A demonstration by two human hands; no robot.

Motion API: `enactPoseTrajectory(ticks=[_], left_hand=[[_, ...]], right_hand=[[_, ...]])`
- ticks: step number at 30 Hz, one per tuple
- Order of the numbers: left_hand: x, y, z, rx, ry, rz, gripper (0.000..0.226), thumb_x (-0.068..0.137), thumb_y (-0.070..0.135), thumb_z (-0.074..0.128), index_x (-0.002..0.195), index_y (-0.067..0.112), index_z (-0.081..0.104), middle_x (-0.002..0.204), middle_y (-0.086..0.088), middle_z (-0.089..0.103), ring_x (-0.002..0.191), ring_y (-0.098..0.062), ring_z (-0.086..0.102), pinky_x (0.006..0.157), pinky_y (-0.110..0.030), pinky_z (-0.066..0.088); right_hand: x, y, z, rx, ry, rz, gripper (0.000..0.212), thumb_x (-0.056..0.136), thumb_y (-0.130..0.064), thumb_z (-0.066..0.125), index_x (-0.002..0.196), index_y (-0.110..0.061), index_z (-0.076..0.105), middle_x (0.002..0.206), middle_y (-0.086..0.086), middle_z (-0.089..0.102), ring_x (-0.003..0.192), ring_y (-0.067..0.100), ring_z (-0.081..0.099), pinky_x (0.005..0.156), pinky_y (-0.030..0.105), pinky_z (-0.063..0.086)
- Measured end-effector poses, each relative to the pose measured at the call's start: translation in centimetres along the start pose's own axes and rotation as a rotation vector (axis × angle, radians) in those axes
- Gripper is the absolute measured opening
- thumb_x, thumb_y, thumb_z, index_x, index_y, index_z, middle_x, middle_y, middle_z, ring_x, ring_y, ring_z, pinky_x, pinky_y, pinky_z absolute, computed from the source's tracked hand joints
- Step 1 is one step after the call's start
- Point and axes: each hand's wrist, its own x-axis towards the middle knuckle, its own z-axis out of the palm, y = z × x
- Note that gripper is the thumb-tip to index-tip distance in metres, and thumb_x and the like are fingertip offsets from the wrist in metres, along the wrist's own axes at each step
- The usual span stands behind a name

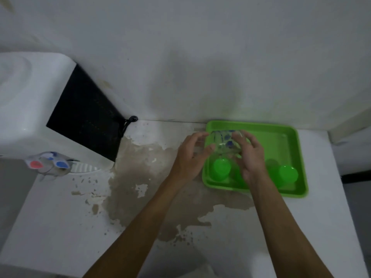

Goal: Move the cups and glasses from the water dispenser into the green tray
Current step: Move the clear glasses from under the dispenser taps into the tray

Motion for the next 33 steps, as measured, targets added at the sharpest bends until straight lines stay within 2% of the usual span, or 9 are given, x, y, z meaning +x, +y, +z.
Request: enactPoseTrajectory(ticks=[2,5,7,10,13,16,24,29,33], left_hand=[[1.1,-1.0,0.6,0.002,-0.002,-0.029,0.036,0.093,0.038,0.064,0.126,0.023,0.062,0.126,0.004,0.062,0.114,-0.003,0.059,0.085,-0.02,0.052],[2.7,-2.4,1.5,0.011,0.0,-0.085,0.026,0.095,0.027,0.066,0.119,0.019,0.066,0.12,0.001,0.065,0.111,-0.005,0.061,0.083,-0.012,0.047],[3.6,-3.3,2.0,0.022,0.001,-0.116,0.022,0.095,0.025,0.066,0.116,0.019,0.068,0.117,0.001,0.067,0.107,-0.006,0.063,0.082,-0.008,0.045],[4.5,-4.5,2.4,0.026,-0.006,-0.15,0.017,0.094,0.022,0.067,0.111,0.021,0.068,0.112,0.004,0.068,0.101,0.0,0.062,0.081,-0.003,0.044],[5.1,-5.7,2.8,0.027,-0.021,-0.173,0.017,0.094,0.019,0.067,0.111,0.018,0.069,0.113,0.001,0.069,0.103,0.0,0.063,0.085,-0.005,0.045],[5.6,-7.0,3.1,0.048,-0.037,-0.181,0.019,0.093,0.014,0.067,0.112,0.014,0.069,0.117,-0.004,0.069,0.108,-0.009,0.065,0.088,-0.008,0.047],[6.4,-7.9,3.1,0.084,-0.054,-0.202,0.019,0.093,0.01,0.066,0.112,0.014,0.069,0.116,-0.003,0.069,0.1,0.002,0.062,0.082,-0.002,0.045],[5.6,-7.7,2.6,0.064,-0.04,-0.199,0.019,0.092,0.011,0.067,0.111,0.016,0.07,0.113,-0.001,0.07,0.098,0.002,0.063,0.083,-0.003,0.046],[3.8,-7.2,1.0,0.044,-0.029,-0.207,0.015,0.092,0.011,0.065,0.105,0.017,0.07,0.102,0.009,0.069,0.091,0.003,0.062,0.076,-0.003,0.045]], right_hand=[[1.6,-0.2,0.0,-0.105,0.067,-0.077,0.047,0.078,-0.015,0.081,0.12,-0.011,0.061,0.115,0.013,0.069,0.075,0.018,0.071,0.056,0.032,0.058],[3.9,0.5,-0.1,-0.393,0.188,-0.245,0.051,0.067,-0.018,0.089,0.11,-0.015,0.063,0.115,0.009,0.064,0.098,0.026,0.067,0.08,0.041,0.059],[5.3,1.0,-0.4,-0.633,0.192,-0.391,0.054,0.064,-0.019,0.091,0.111,-0.013,0.063,0.114,0.009,0.06,0.099,0.023,0.06,0.088,0.034,0.052],[7.1,2.0,-1.1,-0.87,0.157,-0.504,0.056,0.062,-0.015,0.09,0.112,-0.013,0.064,0.116,0.013,0.052,0.101,0.03,0.057,0.096,0.038,0.05],[8.8,2.6,-1.6,-1.035,0.127,-0.528,0.057,0.062,-0.012,0.088,0.113,-0.012,0.063,0.118,0.018,0.05,0.108,0.037,0.052,0.093,0.041,0.05],[10.0,2.9,-1.7,-1.164,0.096,-0.489,0.058,0.062,-0.011,0.088,0.113,-0.012,0.062,0.121,0.019,0.05,0.109,0.036,0.05,0.086,0.039,0.05],[10.8,3.7,-1.2,-1.322,0.075,-0.483,0.06,0.062,-0.02,0.09,0.114,-0.014,0.06,0.12,0.017,0.05,0.11,0.035,0.051,0.081,0.045,0.056],[9.5,3.3,-1.1,-1.374,0.076,-0.48,0.06,0.065,-0.035,0.089,0.114,-0.013,0.062,0.119,0.017,0.052,0.111,0.035,0.054,0.08,0.046,0.057],[7.3,2.8,0.0,-1.284,0.128,-0.637,0.045,0.07,-0.033,0.082,0.107,-0.011,0.066,0.111,0.019,0.056,0.101,0.038,0.057,0.082,0.047,0.053]])
